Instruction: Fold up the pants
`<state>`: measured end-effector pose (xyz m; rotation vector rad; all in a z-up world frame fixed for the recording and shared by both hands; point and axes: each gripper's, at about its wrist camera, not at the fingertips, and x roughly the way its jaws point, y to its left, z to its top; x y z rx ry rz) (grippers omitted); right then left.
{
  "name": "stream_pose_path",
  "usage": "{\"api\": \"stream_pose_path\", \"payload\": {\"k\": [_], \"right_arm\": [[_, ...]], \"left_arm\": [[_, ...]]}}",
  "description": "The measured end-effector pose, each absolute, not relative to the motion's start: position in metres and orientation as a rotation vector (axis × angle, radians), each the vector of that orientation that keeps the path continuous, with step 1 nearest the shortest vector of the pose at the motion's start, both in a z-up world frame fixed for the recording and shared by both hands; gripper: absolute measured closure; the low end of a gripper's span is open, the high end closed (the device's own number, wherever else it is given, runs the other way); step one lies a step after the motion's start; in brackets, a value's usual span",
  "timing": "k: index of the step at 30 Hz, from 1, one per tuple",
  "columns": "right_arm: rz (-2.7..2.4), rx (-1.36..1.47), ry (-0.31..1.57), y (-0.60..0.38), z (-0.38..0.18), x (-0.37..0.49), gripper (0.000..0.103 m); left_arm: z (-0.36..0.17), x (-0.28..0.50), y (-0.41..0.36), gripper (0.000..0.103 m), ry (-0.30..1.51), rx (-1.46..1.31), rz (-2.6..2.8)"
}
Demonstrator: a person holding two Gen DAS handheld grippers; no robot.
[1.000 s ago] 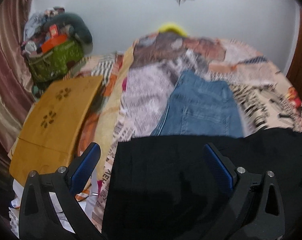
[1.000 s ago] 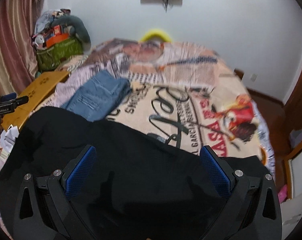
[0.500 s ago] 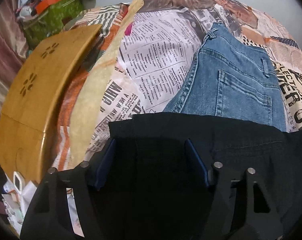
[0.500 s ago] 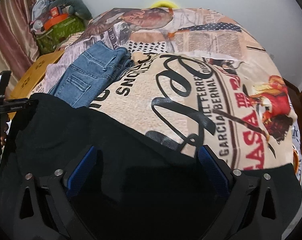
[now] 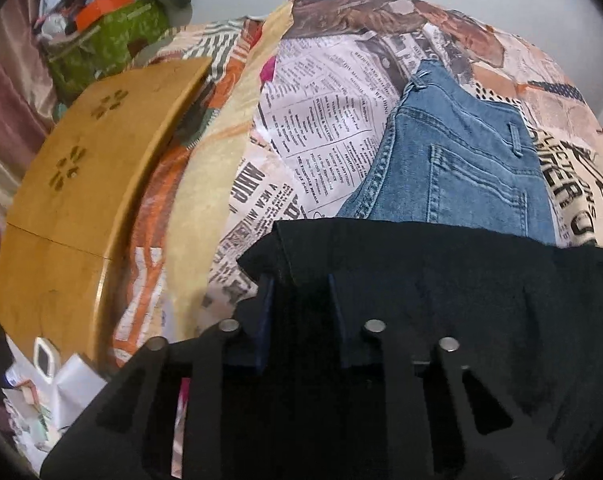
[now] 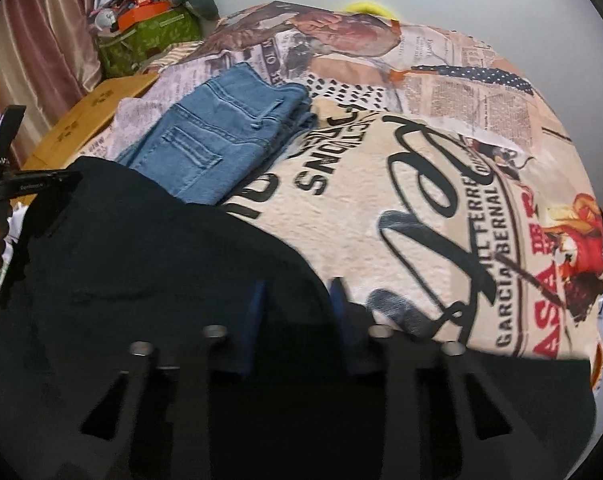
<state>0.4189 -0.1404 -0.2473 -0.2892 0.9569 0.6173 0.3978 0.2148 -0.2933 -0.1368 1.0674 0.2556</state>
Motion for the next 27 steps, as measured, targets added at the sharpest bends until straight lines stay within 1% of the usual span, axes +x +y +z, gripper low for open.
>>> {"api": "stream_pose_path", "payload": {"k": [1, 3, 5, 16, 19, 27], "right_arm": [[0.619, -0.292, 0.95, -0.138, -0.246, 0.415, 0.091], [0.61, -0.318, 0.926, -0.135, -0.243, 0.407, 0.095], [0.61, -0.32, 0.914, -0.135, -0.238, 0.403, 0.096], [0.539, -0.224, 0.761, -0.158, -0.177, 0.375, 0.096], [0.549, -0.216, 0.748, -0.162, -0.167, 0.358, 0.096], [0.571, -0.213, 0.745, -0.176, -0.163, 0.3, 0.096]], "left_arm": [[-0.29, 0.395, 0.213, 0.091, 1.063, -0.127, 0.251], [-0.282, 0.389, 0.211, 0.091, 1.049, -0.118, 0.242], [-0.269, 0.384, 0.208, 0.091, 1.02, -0.095, 0.237], [-0.184, 0.349, 0.196, 0.092, 0.857, -0.077, 0.212], [-0.176, 0.332, 0.192, 0.092, 0.851, -0.076, 0.207], [-0.168, 0.28, 0.183, 0.092, 0.835, -0.069, 0.202]]}}
